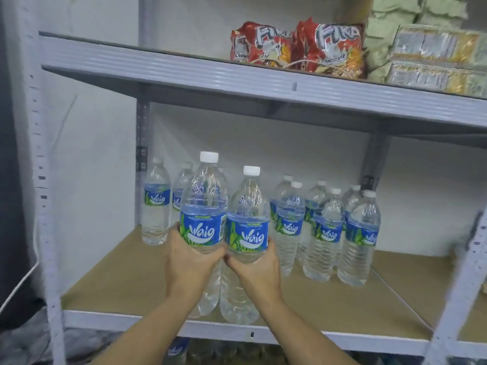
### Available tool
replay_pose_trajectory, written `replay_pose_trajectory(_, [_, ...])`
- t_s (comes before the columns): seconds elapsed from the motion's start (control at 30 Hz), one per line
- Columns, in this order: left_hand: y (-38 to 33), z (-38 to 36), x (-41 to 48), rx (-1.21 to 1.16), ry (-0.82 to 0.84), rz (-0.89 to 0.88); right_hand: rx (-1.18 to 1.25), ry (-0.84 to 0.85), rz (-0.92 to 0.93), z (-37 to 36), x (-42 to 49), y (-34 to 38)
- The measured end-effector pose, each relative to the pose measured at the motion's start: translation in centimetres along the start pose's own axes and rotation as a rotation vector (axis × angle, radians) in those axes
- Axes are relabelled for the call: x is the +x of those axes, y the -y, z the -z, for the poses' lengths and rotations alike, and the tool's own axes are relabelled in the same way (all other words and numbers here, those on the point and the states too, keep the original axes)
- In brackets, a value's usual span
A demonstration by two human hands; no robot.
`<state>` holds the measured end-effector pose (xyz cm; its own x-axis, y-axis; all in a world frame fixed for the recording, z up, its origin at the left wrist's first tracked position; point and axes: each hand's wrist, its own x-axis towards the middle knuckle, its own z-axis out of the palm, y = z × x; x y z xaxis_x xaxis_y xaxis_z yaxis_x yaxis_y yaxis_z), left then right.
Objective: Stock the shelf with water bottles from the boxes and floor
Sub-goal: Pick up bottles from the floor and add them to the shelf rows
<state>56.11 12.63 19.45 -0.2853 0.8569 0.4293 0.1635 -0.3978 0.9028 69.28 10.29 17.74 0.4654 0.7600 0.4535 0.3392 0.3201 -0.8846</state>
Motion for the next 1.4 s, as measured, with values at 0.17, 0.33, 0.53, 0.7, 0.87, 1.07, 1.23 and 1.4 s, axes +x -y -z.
replay_pose_trajectory(0.17, [1.7,-2.1,2.6,0.012,-0.028,-0.044,-0.055,-0.051,0.038,-1.2,5.7,-1.9])
replay_pose_trajectory(0.33, [3.6,-3.5,4.4,0.012,-0.028,-0.099,-0.117,-0.142,0.043,-3.0,11.2,-4.8])
replay_pose_trajectory(0.53, [4.9,-3.7,4.9,0.035,-0.026,-0.106,-0.120,-0.167,-0.001,-4.4,13.8,-8.3])
replay_pose_trajectory(0.7, [6.0,-2.8,4.9,0.075,-0.049,-0.093,-0.140,-0.174,-0.079,-5.7,14.3,-10.8])
replay_pose_trajectory(0.87, [6.5,-2.8,6.0,0.101,-0.077,-0.080,-0.142,-0.179,-0.103,-6.0,13.8,-12.7])
replay_pose_trajectory(1.07, [6.8,-3.7,6.4,0.095,-0.107,-0.065,-0.132,-0.152,-0.052,-6.9,14.4,-13.2])
replay_pose_trajectory(1.23, [7.5,-3.8,6.5,0.119,-0.096,-0.094,-0.112,-0.152,-0.077,-6.4,15.2,-13.5])
replay_pose_trajectory(1.4, [7.8,-4.0,6.5,0.128,-0.085,-0.110,-0.073,-0.096,-0.070,-4.8,15.8,-13.8])
